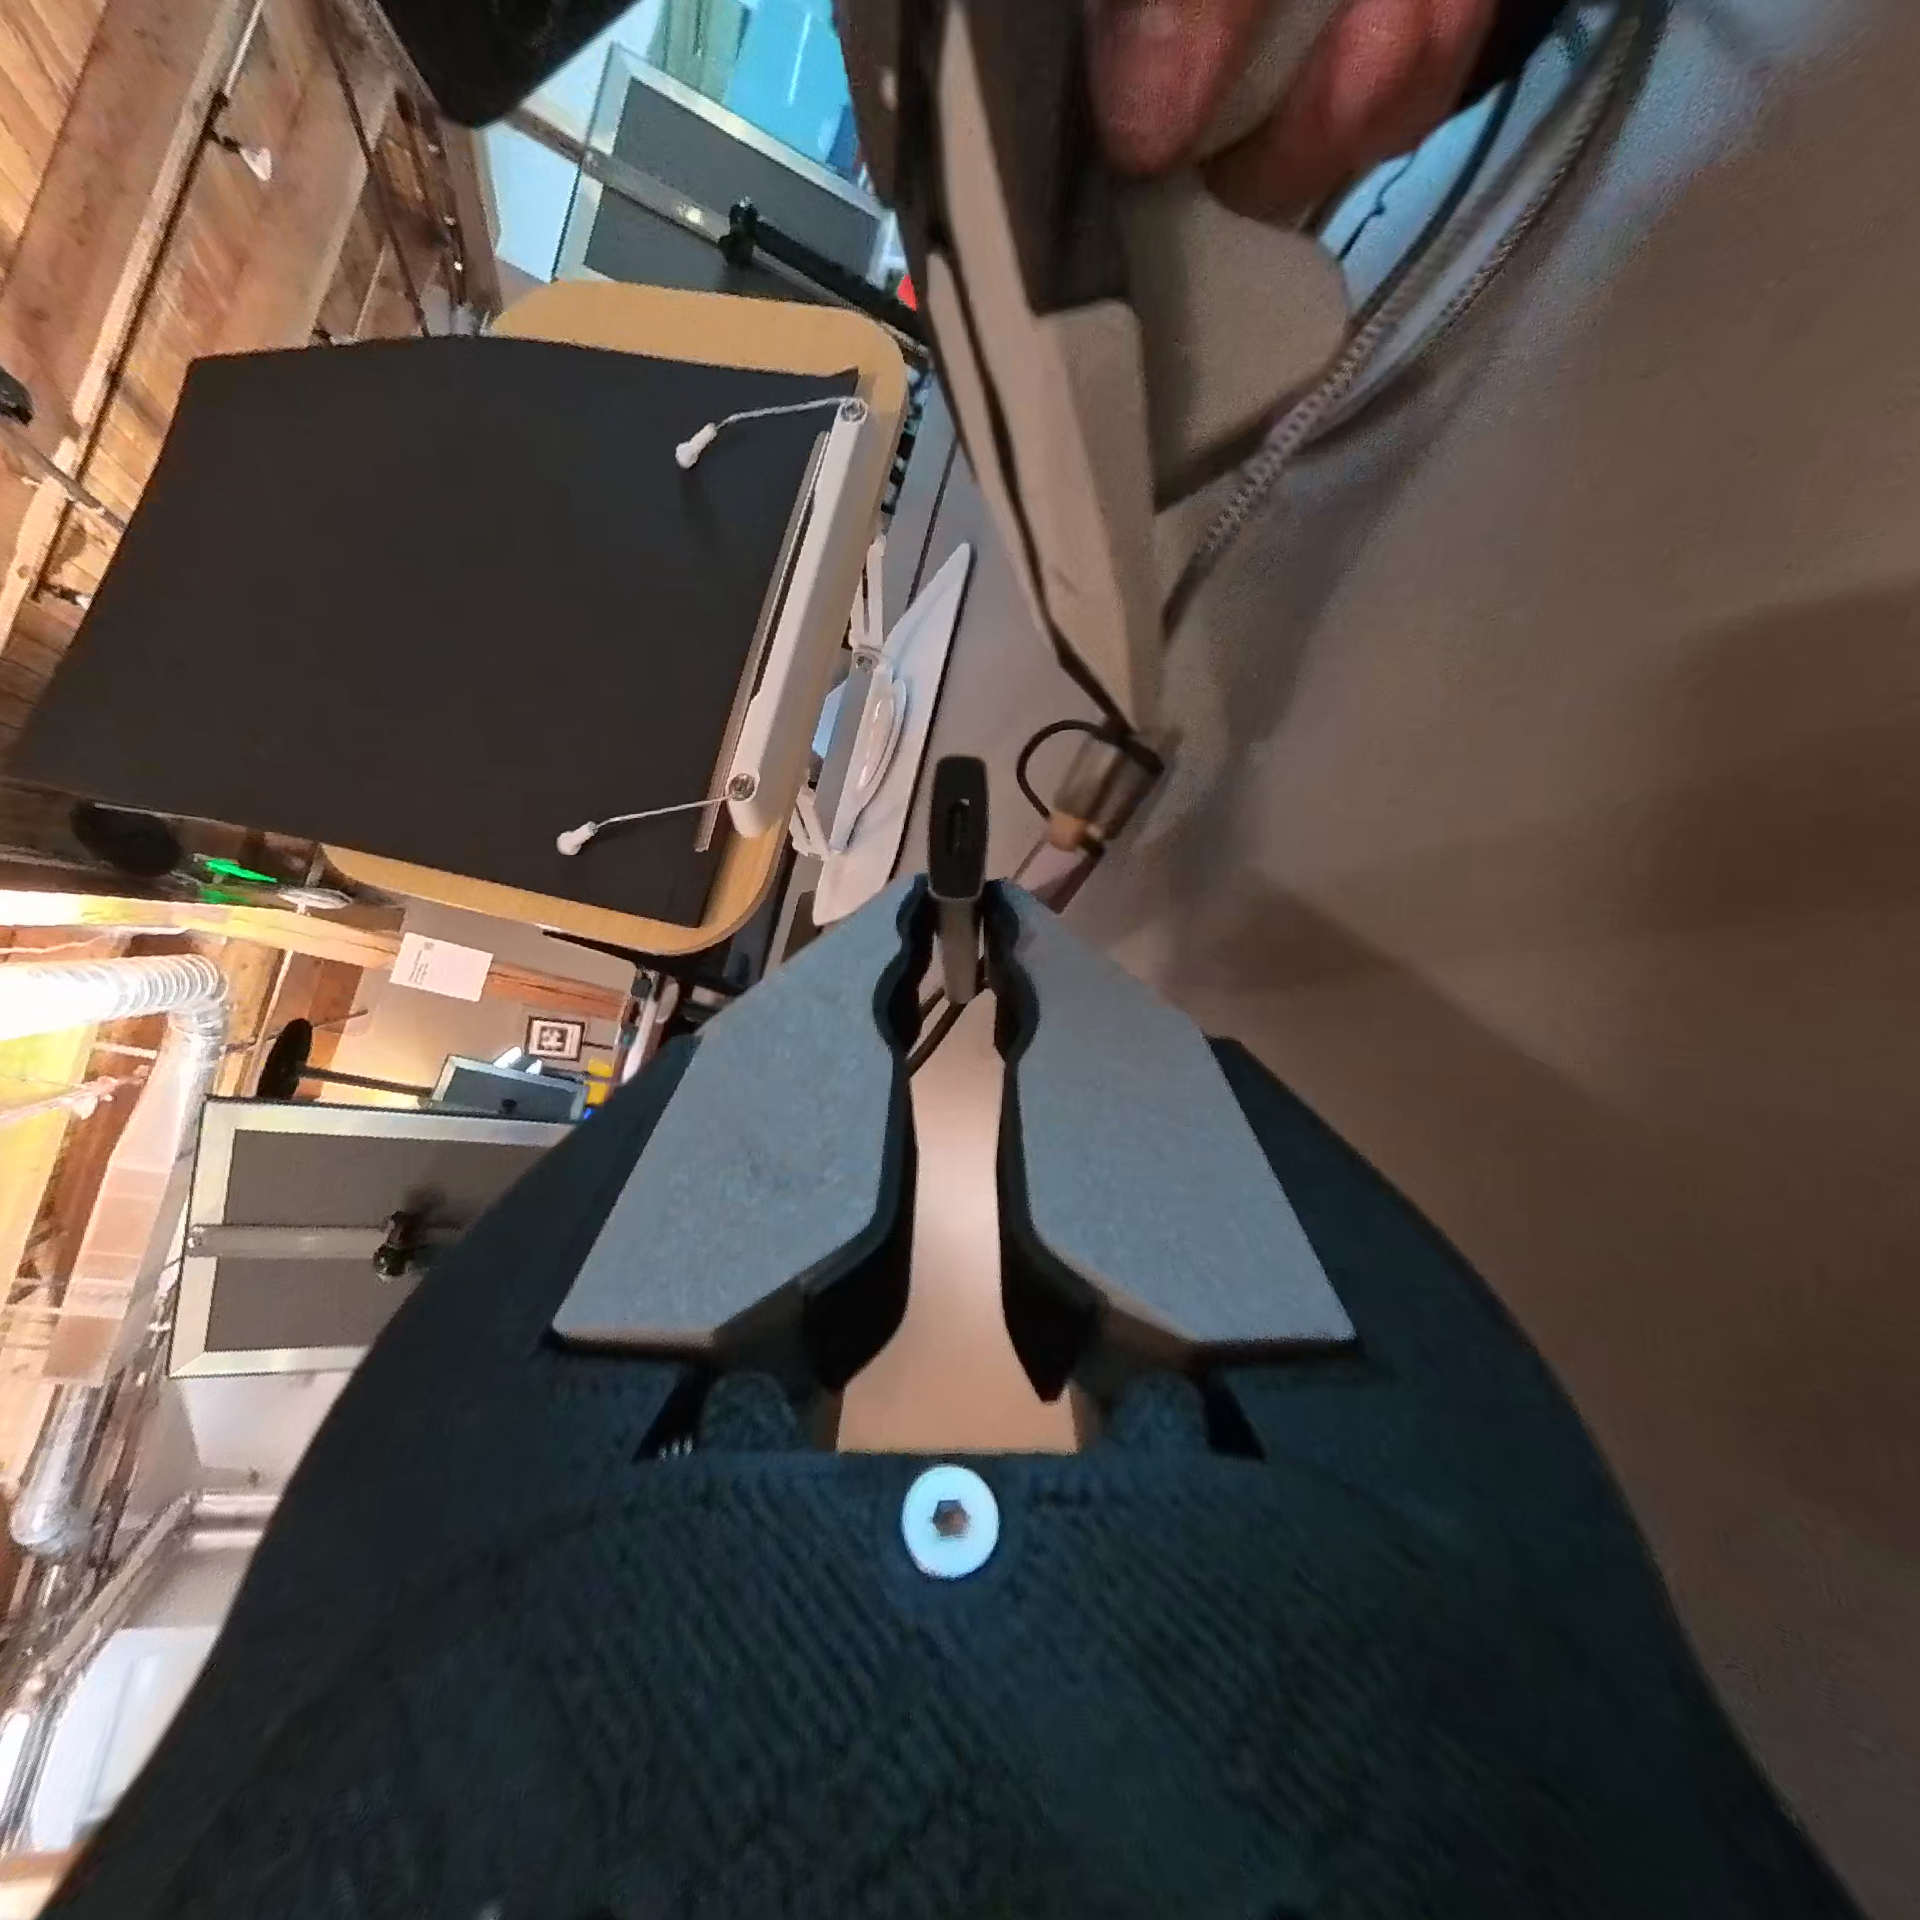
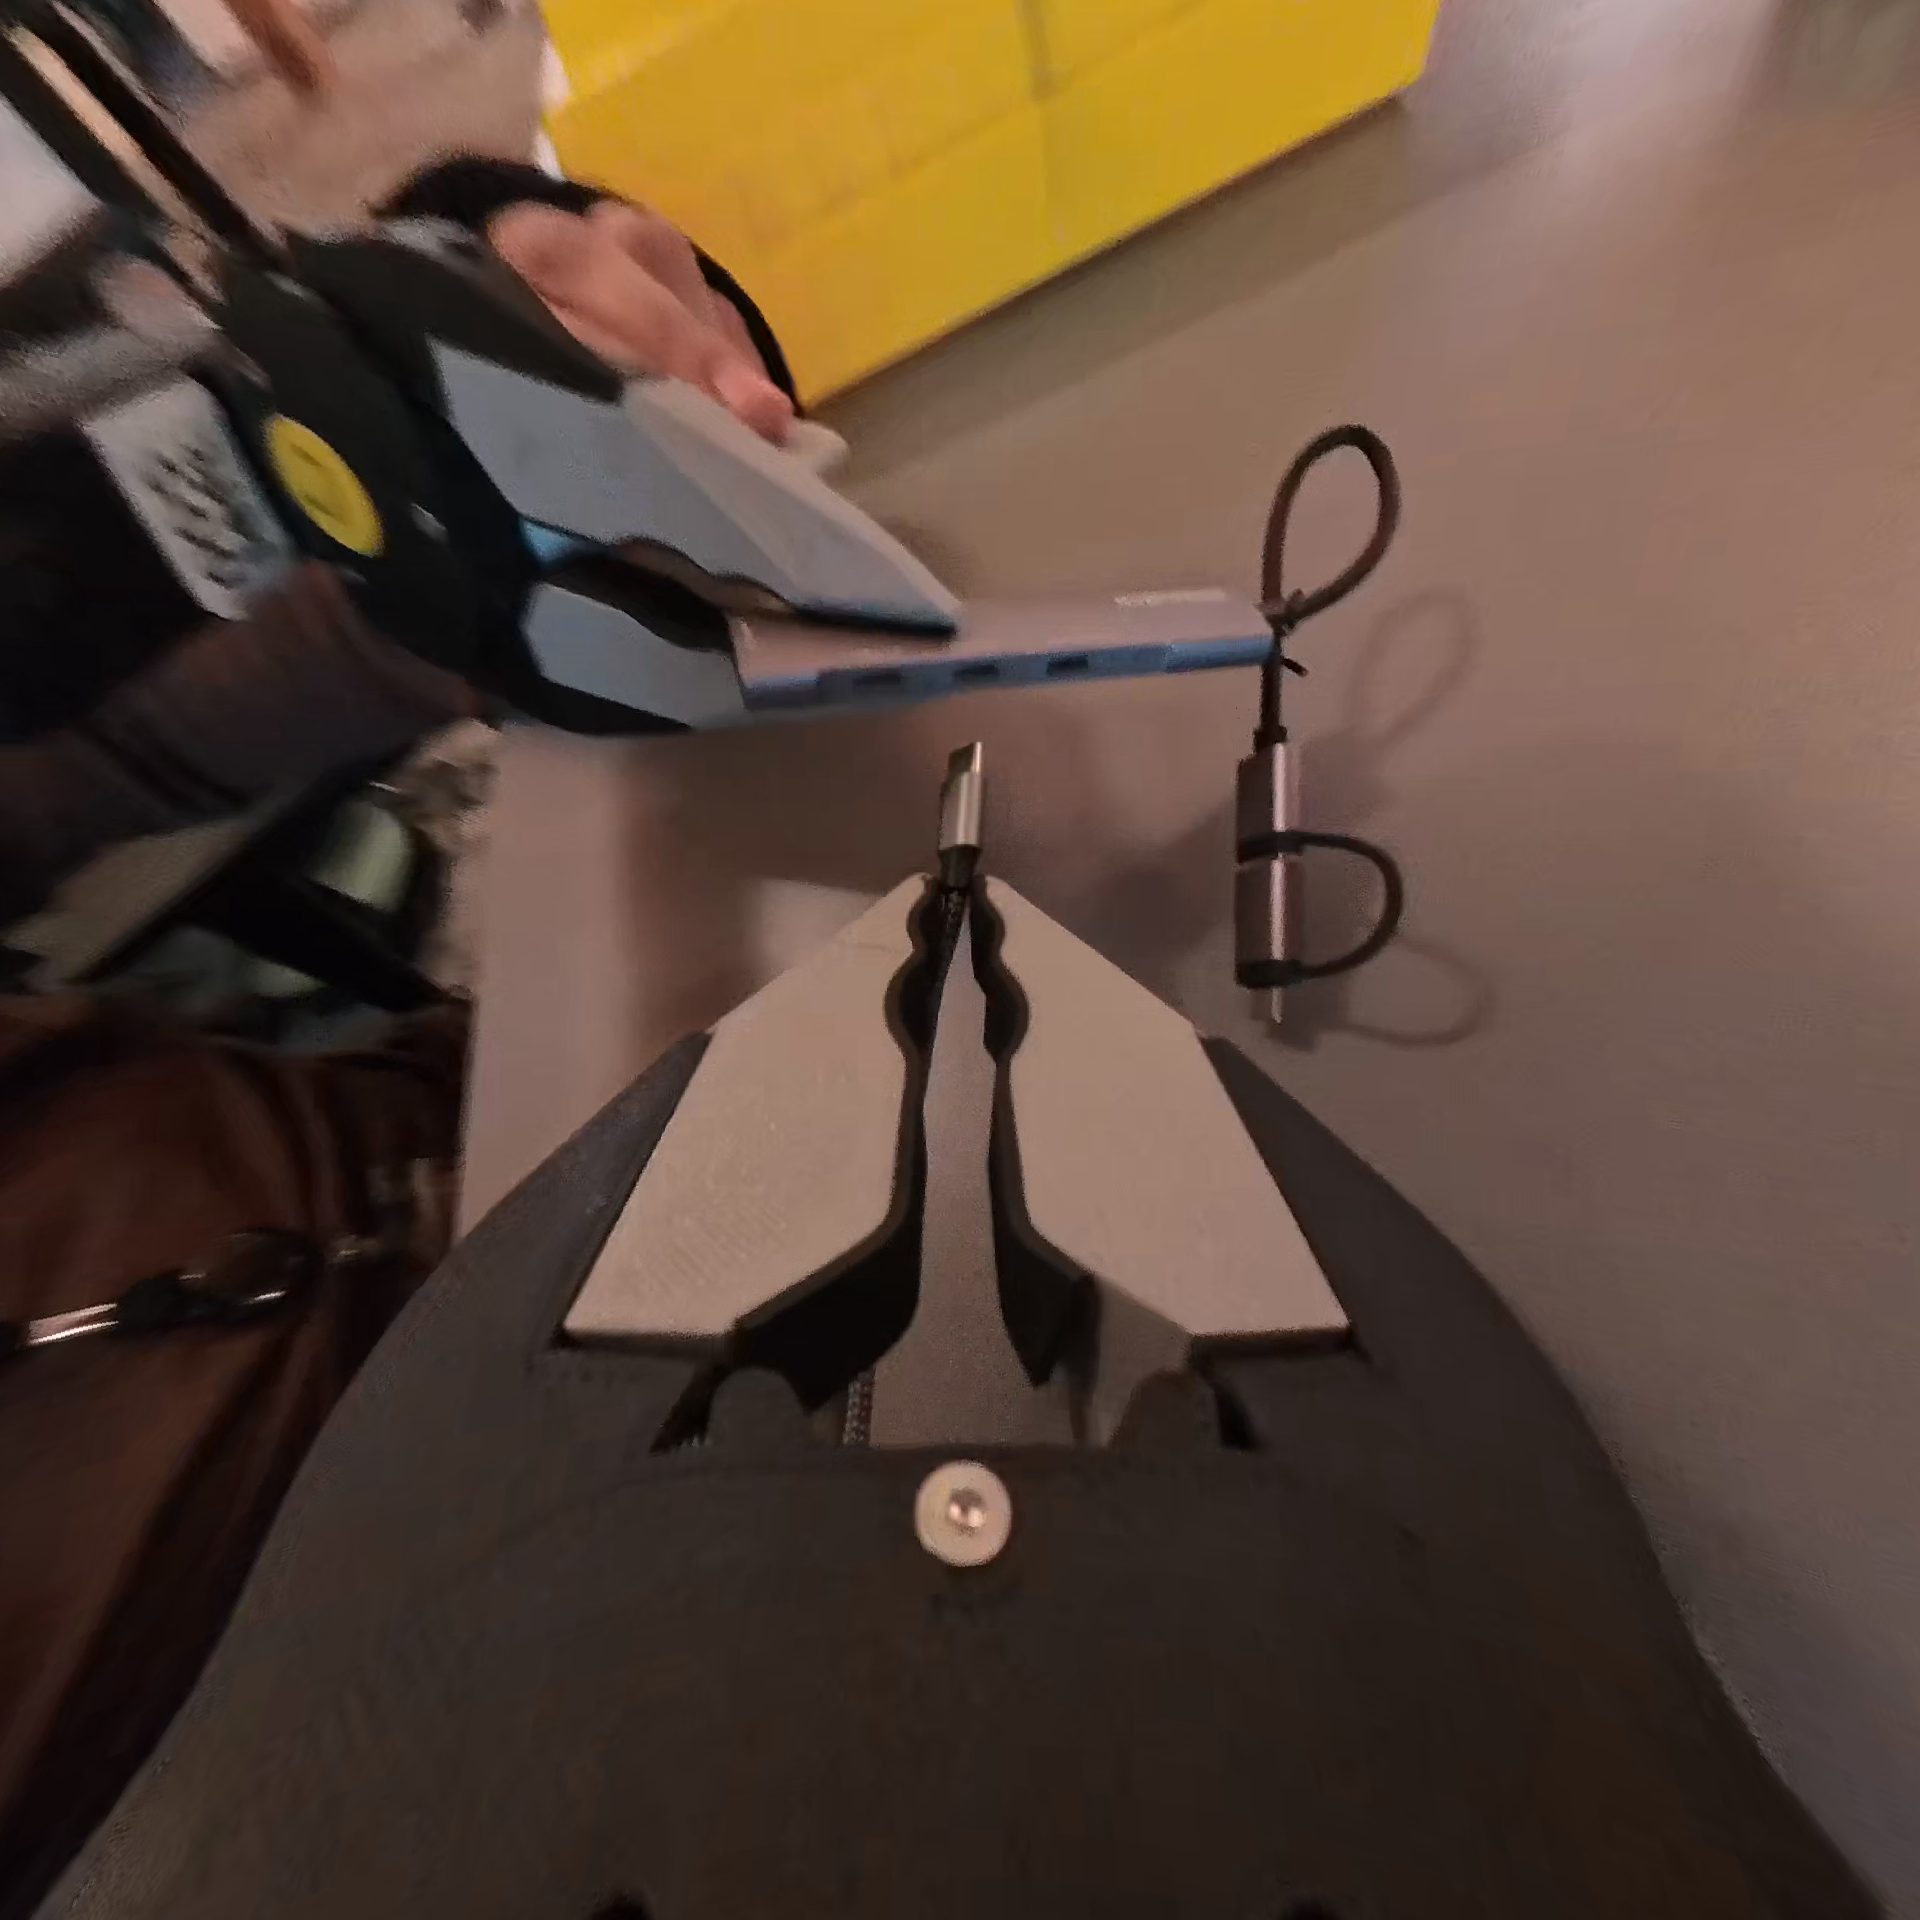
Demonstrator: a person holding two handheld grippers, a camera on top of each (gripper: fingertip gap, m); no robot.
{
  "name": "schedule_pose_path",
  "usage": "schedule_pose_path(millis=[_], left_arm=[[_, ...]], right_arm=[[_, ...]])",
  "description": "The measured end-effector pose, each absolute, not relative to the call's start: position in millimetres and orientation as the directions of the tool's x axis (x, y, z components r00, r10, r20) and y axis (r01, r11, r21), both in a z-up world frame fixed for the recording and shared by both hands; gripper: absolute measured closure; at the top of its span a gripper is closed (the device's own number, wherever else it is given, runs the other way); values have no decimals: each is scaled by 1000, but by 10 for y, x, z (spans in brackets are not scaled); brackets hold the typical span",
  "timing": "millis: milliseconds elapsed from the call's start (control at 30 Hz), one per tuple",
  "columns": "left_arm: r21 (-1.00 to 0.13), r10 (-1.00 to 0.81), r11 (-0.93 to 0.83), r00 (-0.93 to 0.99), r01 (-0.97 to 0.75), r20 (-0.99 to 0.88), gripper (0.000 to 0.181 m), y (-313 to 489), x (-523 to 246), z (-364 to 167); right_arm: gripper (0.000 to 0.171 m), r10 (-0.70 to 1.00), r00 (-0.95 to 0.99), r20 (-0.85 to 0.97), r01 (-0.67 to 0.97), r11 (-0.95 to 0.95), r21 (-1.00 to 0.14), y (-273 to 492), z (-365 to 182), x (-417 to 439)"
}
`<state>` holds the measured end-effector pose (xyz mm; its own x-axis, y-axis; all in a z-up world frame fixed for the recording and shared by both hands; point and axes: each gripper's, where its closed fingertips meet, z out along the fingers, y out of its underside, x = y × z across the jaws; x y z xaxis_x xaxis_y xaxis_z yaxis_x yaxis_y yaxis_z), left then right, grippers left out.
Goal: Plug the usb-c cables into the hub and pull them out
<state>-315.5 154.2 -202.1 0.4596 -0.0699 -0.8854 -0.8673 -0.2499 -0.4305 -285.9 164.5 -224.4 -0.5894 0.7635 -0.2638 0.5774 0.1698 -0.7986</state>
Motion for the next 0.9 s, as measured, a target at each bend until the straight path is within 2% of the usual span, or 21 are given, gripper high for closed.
schedule_pose_path(millis=[167,600,900], left_arm=[[-374,-94,-168,392,-912,-915,174,1553,-3032,-2003],[-322,-90,-149,337,-935,-937,174,1558,-2988,-1999],[-185,-56,-156,196,-970,-979,175,1555,-2924,-1961]], right_arm=[[169,666,-617,-420,612,70,-787,1609,-2078,-2743],[169,590,-605,-534,674,22,-738,1567,-2044,-2650],[169,520,-599,-608,709,-7,-705,1553,-2013,-2585]])
